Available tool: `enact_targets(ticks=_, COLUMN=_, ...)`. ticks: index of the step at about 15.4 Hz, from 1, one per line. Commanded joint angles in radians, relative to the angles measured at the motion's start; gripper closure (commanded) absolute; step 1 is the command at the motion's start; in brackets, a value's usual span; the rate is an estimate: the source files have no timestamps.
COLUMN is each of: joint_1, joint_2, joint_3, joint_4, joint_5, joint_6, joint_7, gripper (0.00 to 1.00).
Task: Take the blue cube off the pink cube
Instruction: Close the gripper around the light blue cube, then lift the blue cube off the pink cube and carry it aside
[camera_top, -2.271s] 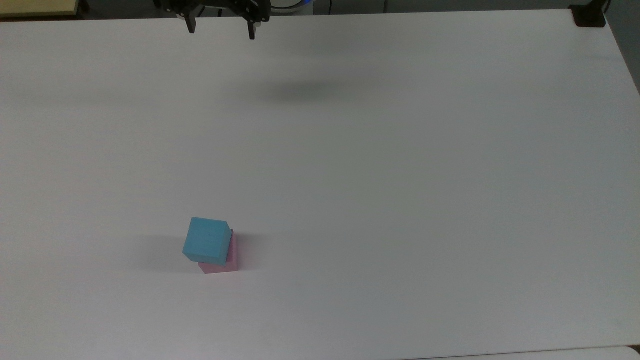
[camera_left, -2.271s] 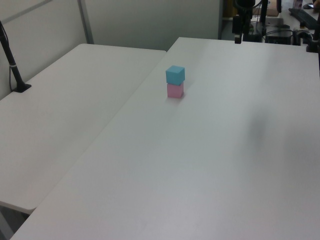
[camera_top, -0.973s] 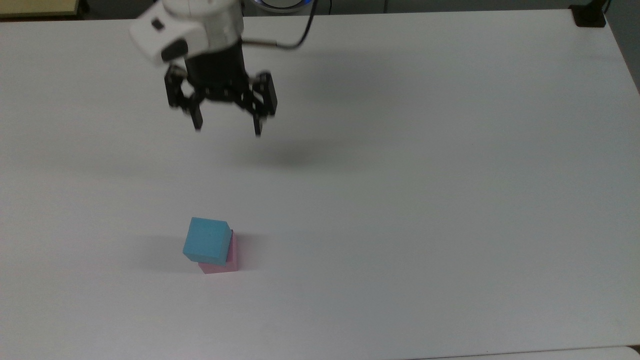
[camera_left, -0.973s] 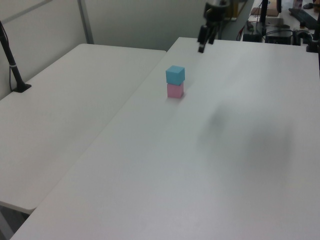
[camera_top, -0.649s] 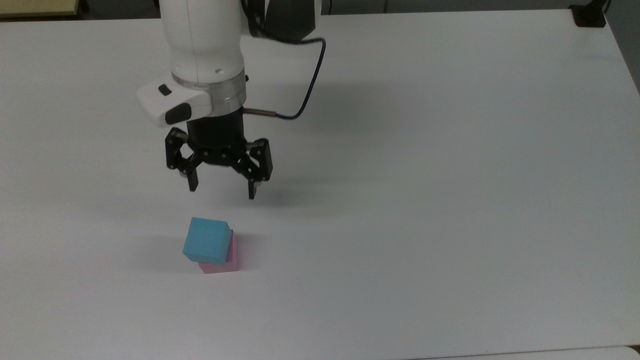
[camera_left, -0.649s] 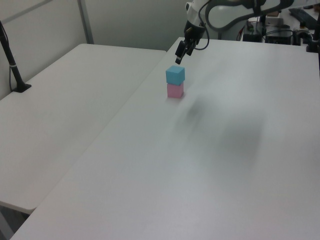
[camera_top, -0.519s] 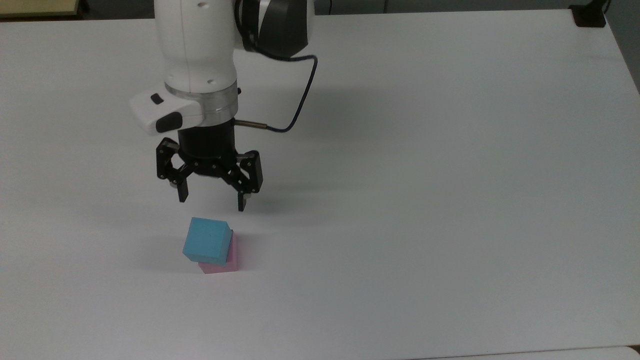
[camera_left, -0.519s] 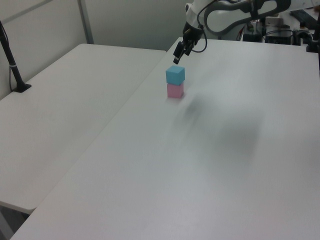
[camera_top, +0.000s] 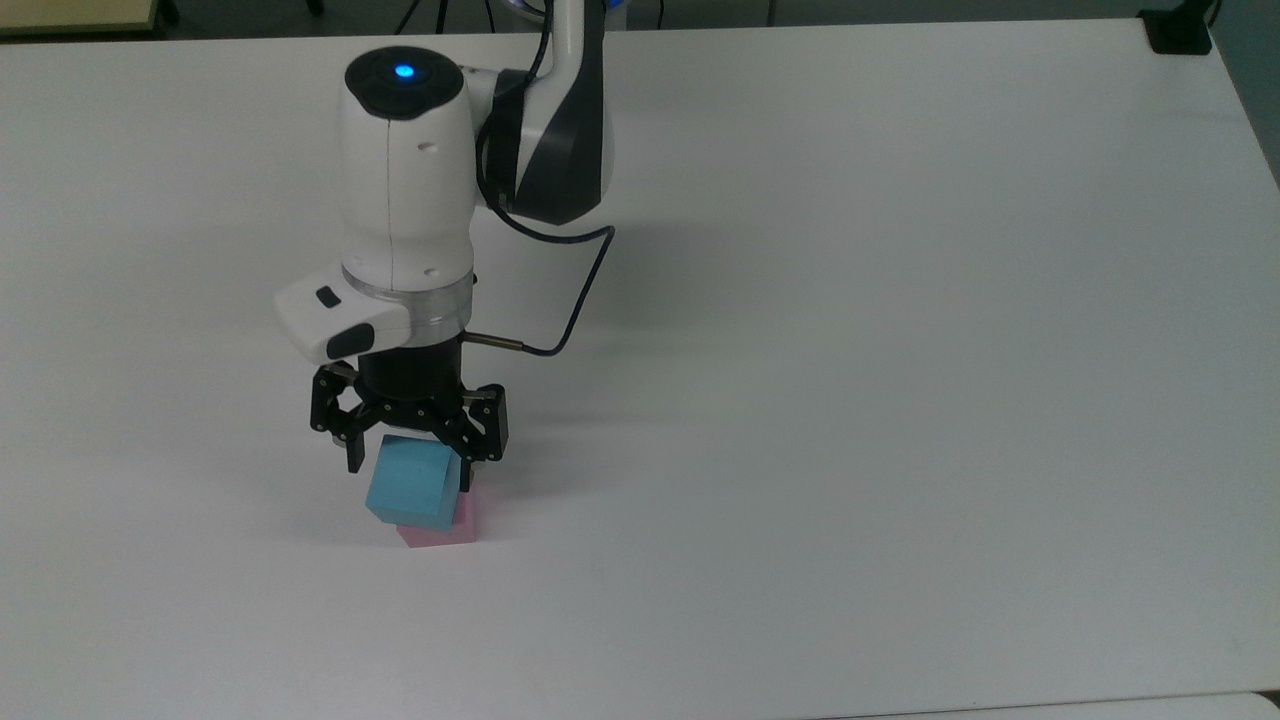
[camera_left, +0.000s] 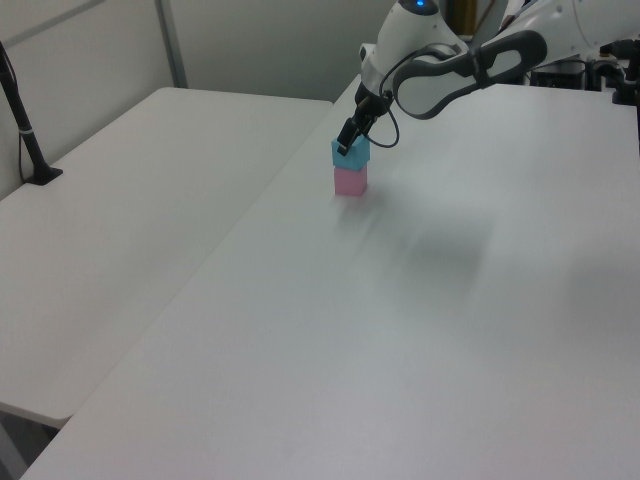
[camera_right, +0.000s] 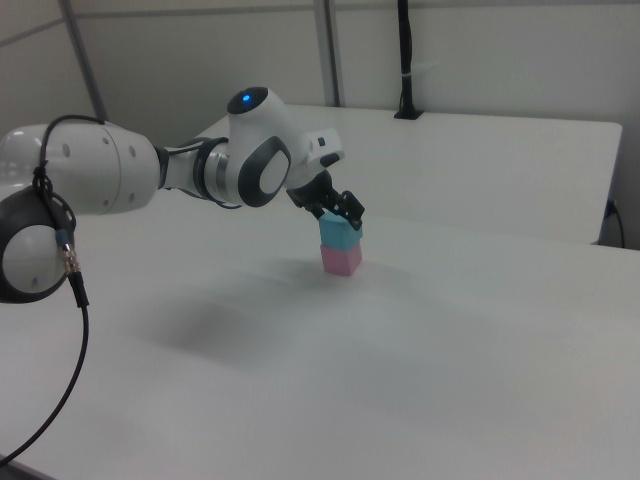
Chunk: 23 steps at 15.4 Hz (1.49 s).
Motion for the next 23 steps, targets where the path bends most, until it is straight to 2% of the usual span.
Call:
enact_targets(ticks=1, joint_1=0.014, joint_2=0.041, joint_3=-0.015, joint_4=0.045, joint_5=-0.034, joint_6=0.006, joint_7=0.014, gripper=0.33)
enact_targets(ticks=2, joint_1=0.013, joint_2=0.038, joint_3=-0.015, joint_4=0.045, joint_5=-0.043, joint_6=0.005, joint_7=0.014, gripper=0.6)
enact_targets(ticks=3, joint_1=0.013, joint_2=0.032, joint_3=-0.015, joint_4=0.045, joint_5=-0.043, joint_6=0.003, joint_7=0.014, gripper=0.81)
enact_targets(ticks=4, joint_1=0.01, joint_2=0.012, joint_3=-0.015, joint_4=0.04, joint_5=-0.043, joint_6=0.002, joint_7=0.009, gripper=0.87)
enact_targets(ticks=6, joint_1=0.0, joint_2=-0.047, joint_3=-0.026, joint_4=0.026, joint_5=-0.04, joint_6=-0.006, joint_7=-0.012, gripper=0.87)
enact_targets(ticks=8, joint_1=-0.004, joint_2=-0.121, joint_3=-0.082, joint_4=-0.042, joint_5=-0.017, joint_6=-0.026, joint_7=-0.139, gripper=0.87)
enact_targets(ticks=9, joint_1=-0.004, joint_2=-0.142, joint_3=-0.113, joint_4=-0.073, joint_5=0.01, joint_6=-0.033, joint_7=-0.197, gripper=0.87)
enact_targets(ticks=11, joint_1=-0.001, joint_2=-0.172, joint_3=-0.188, joint_4=-0.192, joint_5=0.073, joint_6=-0.041, joint_7=-0.39, gripper=0.87)
enact_targets(ticks=14, joint_1=-0.013, joint_2=-0.193, joint_3=-0.293, joint_4=-0.32, joint_5=0.209, joint_6=-0.036, joint_7=-0.653, gripper=0.85)
enact_targets(ticks=16, joint_1=-0.039, joint_2=-0.196, joint_3=-0.322, joint_4=-0.369, joint_5=0.285, joint_6=-0.036, joint_7=-0.773, gripper=0.84)
enact_targets(ticks=18, joint_1=-0.079, joint_2=-0.18, joint_3=-0.319, joint_4=-0.38, joint_5=0.315, joint_6=-0.001, joint_7=-0.821, gripper=0.83)
enact_targets(ticks=19, joint_1=-0.087, joint_2=-0.17, joint_3=-0.316, joint_4=-0.391, joint_5=0.316, joint_6=0.017, joint_7=-0.824, gripper=0.8)
enact_targets(ticks=20, joint_1=-0.093, joint_2=-0.17, joint_3=-0.314, joint_4=-0.397, joint_5=0.317, joint_6=0.02, joint_7=-0.825, gripper=0.73)
enact_targets(ticks=21, joint_1=-0.096, joint_2=-0.17, joint_3=-0.314, joint_4=-0.402, joint_5=0.319, joint_6=0.019, joint_7=-0.825, gripper=0.59)
enact_targets(ticks=23, joint_1=-0.099, joint_2=-0.17, joint_3=-0.314, joint_4=-0.423, joint_5=0.319, joint_6=0.017, joint_7=-0.825, gripper=0.0)
